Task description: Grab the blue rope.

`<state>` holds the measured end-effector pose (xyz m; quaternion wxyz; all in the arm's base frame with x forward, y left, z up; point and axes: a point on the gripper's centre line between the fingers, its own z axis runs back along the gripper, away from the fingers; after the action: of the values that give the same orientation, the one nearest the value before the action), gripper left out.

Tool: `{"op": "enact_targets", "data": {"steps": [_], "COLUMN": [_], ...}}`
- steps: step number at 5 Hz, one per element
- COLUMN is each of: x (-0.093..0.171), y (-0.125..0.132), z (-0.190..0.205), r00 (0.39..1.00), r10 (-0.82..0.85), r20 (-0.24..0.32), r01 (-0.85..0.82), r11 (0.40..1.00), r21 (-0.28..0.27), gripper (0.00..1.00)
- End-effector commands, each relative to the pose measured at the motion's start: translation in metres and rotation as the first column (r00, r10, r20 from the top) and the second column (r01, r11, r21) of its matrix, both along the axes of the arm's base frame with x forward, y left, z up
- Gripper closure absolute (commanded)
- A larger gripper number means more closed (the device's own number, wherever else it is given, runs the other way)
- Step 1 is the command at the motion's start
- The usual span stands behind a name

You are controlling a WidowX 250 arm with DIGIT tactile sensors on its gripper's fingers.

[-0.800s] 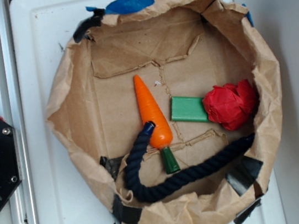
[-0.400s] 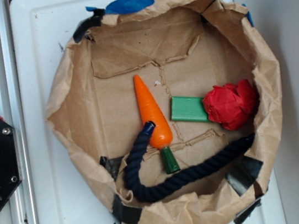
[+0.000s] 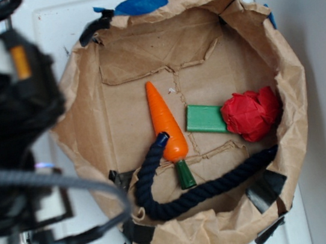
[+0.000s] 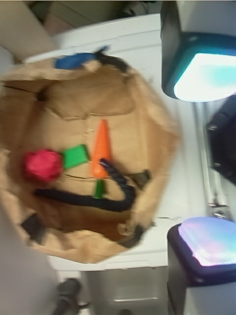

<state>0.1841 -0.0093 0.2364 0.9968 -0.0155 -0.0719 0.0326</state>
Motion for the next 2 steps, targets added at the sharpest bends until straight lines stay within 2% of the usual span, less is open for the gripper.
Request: {"op": "enact_targets", "data": {"steps": [1, 2], "x": [0.043, 0.072], "y": [0.015, 0.015], "z": [-0.022, -0.059], "r00": [1.000, 0.999], "r10": [0.009, -0.031], "r20": [0.028, 0.042], "r01": [-0.008, 0.036], "r11": [0.999, 0.991], "r21": [-0.048, -0.126], "gripper": [0.00, 0.00]}}
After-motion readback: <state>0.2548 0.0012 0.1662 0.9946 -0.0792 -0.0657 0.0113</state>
